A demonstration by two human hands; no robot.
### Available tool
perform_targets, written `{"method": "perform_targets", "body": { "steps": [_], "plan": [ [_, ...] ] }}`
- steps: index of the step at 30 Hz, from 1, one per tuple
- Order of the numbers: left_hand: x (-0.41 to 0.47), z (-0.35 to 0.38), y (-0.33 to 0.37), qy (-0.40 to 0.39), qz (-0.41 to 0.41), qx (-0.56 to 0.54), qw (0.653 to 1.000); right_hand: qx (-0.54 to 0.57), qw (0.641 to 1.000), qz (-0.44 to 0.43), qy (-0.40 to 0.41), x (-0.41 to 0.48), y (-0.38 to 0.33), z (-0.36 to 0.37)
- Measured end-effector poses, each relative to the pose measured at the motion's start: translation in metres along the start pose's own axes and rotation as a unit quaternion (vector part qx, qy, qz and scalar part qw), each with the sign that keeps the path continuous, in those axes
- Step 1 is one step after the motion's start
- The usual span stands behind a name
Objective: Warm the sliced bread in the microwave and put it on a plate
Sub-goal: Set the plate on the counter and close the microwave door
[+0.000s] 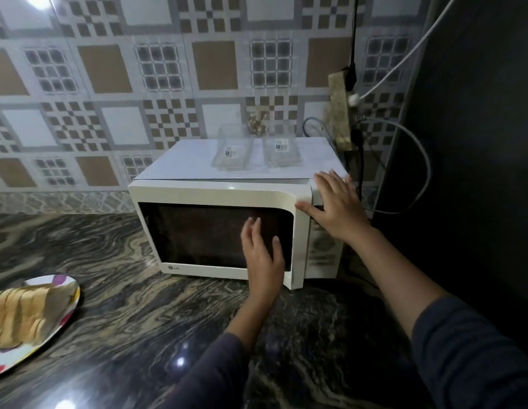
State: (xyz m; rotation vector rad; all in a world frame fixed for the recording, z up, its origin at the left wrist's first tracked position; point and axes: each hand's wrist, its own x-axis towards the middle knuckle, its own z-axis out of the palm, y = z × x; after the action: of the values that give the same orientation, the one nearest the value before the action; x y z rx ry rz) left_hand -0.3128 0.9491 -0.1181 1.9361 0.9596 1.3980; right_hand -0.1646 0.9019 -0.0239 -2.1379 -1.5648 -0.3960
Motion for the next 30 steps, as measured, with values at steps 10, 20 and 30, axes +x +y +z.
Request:
{"method": "perform_targets", "body": {
  "steps": [10,20,30],
  "plan": [
    [-0.005,0.037,0.006,-0.155,-0.115,-0.061,0.979,-0.027,0.997,-0.016,0.068,0.004,0.006,0.018],
    [0.001,0.048,0.006,-0.134,-0.114,0.026,0.984,-0.044,0.988,-0.01,0.151,0.009,0.005,0.03],
    [0.0,0.049,0.012,-0.127,-0.128,0.036,0.983,-0.039,0.991,0.013,0.128,0.008,-0.001,0.028]
  ]
}}
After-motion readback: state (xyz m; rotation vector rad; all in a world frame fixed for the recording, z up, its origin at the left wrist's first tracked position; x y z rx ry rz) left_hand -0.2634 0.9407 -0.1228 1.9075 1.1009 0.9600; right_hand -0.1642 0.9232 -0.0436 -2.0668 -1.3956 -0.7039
